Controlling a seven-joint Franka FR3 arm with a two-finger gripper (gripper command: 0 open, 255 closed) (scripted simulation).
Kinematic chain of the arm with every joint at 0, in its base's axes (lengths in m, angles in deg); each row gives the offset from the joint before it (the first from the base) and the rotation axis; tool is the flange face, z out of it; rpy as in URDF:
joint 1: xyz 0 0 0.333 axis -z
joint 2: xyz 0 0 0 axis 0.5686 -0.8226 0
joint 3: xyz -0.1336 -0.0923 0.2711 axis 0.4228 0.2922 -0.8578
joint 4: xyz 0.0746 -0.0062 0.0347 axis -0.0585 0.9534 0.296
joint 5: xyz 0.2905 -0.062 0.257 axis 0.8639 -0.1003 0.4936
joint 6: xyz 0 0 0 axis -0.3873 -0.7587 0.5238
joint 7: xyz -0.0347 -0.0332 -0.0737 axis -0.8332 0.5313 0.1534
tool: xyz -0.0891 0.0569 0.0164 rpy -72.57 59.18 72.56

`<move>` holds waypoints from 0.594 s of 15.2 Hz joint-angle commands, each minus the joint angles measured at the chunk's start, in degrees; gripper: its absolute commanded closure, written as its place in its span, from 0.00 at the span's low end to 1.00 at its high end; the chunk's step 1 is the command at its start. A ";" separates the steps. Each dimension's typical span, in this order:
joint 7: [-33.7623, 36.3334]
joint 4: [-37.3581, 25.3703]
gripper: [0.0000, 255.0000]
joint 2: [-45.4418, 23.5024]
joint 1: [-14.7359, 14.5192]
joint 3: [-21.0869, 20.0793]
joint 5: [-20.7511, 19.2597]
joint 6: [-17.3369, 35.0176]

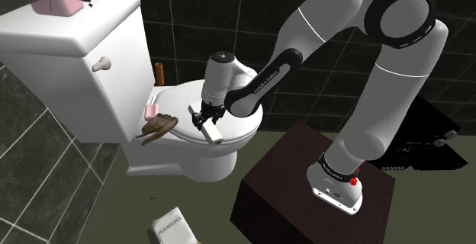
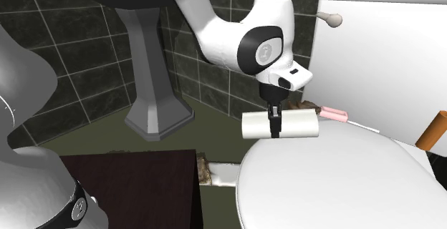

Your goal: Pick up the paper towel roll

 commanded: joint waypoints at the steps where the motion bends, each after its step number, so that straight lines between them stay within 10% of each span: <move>1: -1.13 0.03 1.00 1.44 0.39 -0.66 1.56 -1.28; 9: -5.41 -0.82 1.00 7.03 1.21 -2.16 7.25 -7.04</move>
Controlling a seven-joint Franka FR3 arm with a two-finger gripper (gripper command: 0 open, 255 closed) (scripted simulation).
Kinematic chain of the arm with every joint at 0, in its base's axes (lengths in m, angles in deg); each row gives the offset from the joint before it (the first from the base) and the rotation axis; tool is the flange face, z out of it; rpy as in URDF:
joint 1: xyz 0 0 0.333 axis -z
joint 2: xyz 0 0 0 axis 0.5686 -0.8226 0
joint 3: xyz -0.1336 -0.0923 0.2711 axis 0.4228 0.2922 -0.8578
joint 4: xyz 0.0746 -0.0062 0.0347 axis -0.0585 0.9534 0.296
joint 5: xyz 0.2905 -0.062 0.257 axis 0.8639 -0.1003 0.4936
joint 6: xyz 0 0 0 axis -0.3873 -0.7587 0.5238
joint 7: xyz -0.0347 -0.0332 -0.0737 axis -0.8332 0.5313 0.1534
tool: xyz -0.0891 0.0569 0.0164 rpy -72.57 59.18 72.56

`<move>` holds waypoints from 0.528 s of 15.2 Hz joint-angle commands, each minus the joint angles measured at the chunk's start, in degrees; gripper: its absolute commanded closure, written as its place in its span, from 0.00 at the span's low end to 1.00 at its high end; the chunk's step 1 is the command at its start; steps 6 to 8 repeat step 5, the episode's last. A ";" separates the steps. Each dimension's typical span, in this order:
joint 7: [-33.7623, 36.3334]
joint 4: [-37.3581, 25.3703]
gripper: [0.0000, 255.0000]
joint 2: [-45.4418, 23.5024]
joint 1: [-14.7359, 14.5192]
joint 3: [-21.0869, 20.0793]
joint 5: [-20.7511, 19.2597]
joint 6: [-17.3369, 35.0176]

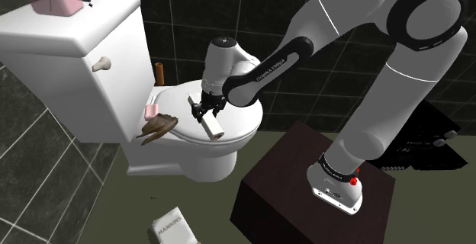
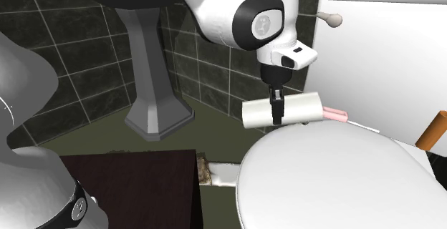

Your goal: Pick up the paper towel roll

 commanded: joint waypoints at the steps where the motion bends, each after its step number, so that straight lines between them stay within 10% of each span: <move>1: -0.99 -0.34 1.00 1.27 0.12 -0.18 1.25 -1.48; 8: -1.90 -0.77 1.00 2.64 0.14 -0.28 2.46 -3.11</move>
